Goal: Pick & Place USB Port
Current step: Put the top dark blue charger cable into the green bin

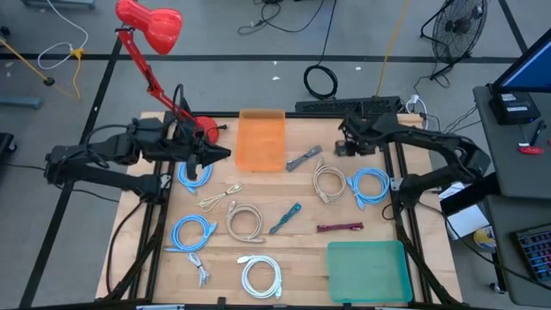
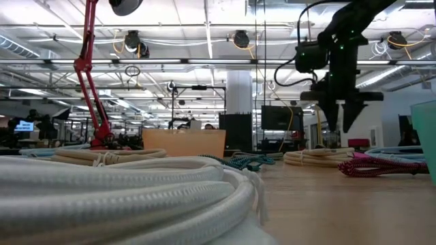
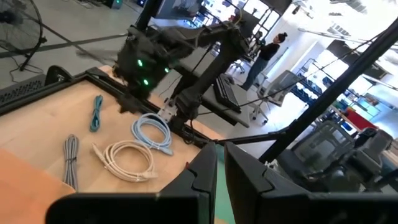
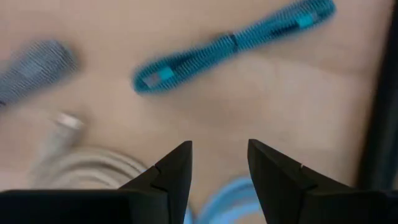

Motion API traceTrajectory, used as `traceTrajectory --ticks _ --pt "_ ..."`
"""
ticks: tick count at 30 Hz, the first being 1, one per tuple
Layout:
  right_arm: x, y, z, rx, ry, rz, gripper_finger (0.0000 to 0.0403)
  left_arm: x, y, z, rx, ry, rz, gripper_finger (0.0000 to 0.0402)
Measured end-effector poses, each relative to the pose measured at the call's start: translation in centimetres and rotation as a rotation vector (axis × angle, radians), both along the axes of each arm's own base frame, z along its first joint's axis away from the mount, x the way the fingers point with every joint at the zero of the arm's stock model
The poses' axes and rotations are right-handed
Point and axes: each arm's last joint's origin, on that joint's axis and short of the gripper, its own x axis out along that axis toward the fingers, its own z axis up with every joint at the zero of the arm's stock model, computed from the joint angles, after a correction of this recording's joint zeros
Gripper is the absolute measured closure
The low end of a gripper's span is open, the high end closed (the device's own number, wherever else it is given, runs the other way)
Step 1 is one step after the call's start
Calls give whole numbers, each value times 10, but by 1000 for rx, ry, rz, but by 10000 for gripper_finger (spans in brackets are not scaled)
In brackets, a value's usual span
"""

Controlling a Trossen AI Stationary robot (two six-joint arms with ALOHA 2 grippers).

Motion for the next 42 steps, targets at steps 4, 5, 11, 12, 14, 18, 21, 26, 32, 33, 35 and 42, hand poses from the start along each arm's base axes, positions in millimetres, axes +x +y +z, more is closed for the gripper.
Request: traceTrajectory --ticks 4,5,11,12,14,18,21,26,32,33,35,42 --pt "-5 -18 2 -47 -79 -83 260 3 -5 -2 5 9 -25 369" --pt "-7 -21 2 -49 -85 -112 264 5 -6 -2 7 15 -30 369" --pt "-14 -30 -4 -10 -93 -344 281 17 -13 -10 29 58 -12 369" --pt "-13 -30 -5 -8 -107 -401 283 20 -14 -12 32 69 -11 369" --pt "-11 -32 -5 -15 -153 -491 283 27 -16 -16 34 93 -16 369" --pt "-9 -40 -2 -78 -232 -654 282 39 -23 -21 36 102 -43 369" --pt "-10 -47 -5 -119 -242 -707 283 47 -30 -24 39 103 -62 369" --pt "-9 -55 -24 -8 -190 -692 283 54 -42 -23 40 62 -102 369" --pt "1 -56 -48 59 -116 -681 271 52 -53 -24 42 70 -82 369" --pt "2 -56 -51 64 -103 -674 269 51 -55 -24 38 69 -82 369" --pt "2 -58 -58 71 -73 -656 266 50 -58 -23 29 66 -83 369" --pt "7 -62 -72 55 -28 -617 279 47 -70 -23 21 64 -77 369"
